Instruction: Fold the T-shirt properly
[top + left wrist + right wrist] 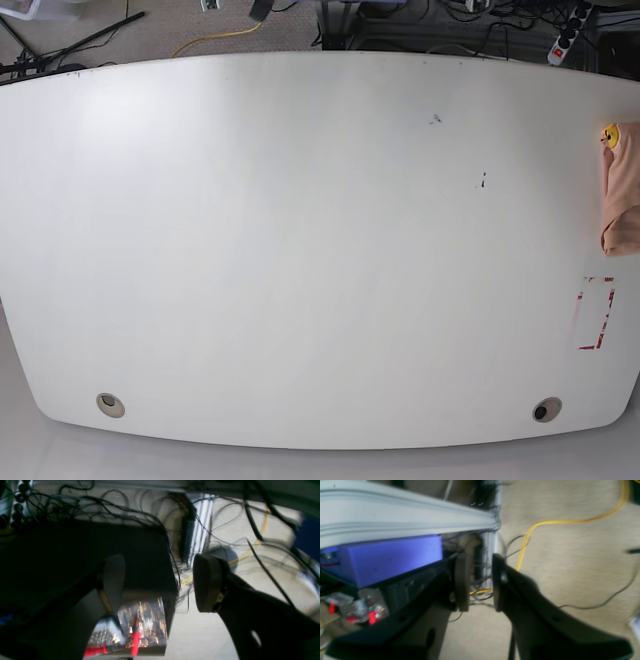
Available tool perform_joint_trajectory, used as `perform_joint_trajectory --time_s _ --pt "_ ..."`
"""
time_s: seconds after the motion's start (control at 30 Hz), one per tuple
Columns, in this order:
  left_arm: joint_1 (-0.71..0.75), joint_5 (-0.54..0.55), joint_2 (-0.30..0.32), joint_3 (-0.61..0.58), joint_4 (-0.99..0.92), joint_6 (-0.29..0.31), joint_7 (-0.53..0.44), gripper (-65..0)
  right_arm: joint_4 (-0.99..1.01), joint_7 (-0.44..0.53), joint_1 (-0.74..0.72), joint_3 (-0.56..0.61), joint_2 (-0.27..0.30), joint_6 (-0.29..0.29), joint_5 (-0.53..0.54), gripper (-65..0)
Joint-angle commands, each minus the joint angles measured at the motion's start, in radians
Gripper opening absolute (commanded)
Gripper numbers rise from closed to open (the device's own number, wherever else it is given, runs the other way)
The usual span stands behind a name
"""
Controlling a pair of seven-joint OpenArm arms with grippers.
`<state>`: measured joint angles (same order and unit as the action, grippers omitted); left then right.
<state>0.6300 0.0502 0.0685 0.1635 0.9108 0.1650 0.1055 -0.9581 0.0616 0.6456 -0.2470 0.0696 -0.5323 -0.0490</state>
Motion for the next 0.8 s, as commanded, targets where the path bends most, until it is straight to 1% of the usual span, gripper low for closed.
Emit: perform_joint_trajectory --time_s 0.0,0.07,0.13,0.23,0.3,0.43,0.5,0.57,0.63,0.67,0.77 --pt "-0.042 0.001 0.009 0.001 -0.123 0.005 0.007 -25.7 0.089 0.008 -0.046 -0.004 0.014 0.061 -0.024 -51.4" --pt "-0.104 0.001 0.032 0.000 -0.221 0.006 0.007 -25.7 0.173 0.008 -0.105 -0.002 0.016 0.091 -0.051 -51.4" --pt "-0.169 0.000 0.038 -0.005 -0.298 0.006 0.000 -25.7 0.248 0.010 -0.155 -0.004 0.019 0.110 -0.071 -51.4" --pt "-0.247 0.001 0.054 -0.080 -0.402 0.005 -0.017 -25.7 0.344 0.011 -0.220 -0.004 0.025 0.116 -0.093 -51.4" --pt "-0.292 0.003 0.057 -0.129 -0.471 0.000 -0.030 -25.7 0.391 0.011 -0.257 -0.004 0.042 0.122 -0.096 -51.2" --pt "-0.394 0.003 0.054 -0.152 -0.595 -0.005 -0.033 -25.7 0.469 0.004 -0.330 -0.004 0.051 0.130 -0.096 -50.7" --pt "-0.421 0.003 0.054 -0.152 -0.623 -0.026 -0.033 -25.7 0.499 0.002 -0.355 -0.002 0.051 0.134 -0.098 -50.7" --pt "-0.444 0.001 0.049 -0.155 -0.641 -0.084 -0.033 -25.7 0.535 -0.010 -0.389 -0.002 0.063 0.159 -0.098 -50.6" --pt "-0.453 0.001 0.034 -0.155 -0.643 -0.127 -0.033 -25.7 0.561 -0.024 -0.418 -0.002 0.069 0.173 -0.098 -50.6" --pt "-0.454 0.001 0.029 -0.157 -0.645 -0.138 -0.033 -25.7 0.574 -0.029 -0.430 -0.002 0.069 0.176 -0.098 -50.6" --pt "-0.457 0.000 0.026 -0.158 -0.646 -0.143 -0.028 -25.7 0.595 -0.032 -0.453 -0.002 0.069 0.176 -0.098 -50.6"
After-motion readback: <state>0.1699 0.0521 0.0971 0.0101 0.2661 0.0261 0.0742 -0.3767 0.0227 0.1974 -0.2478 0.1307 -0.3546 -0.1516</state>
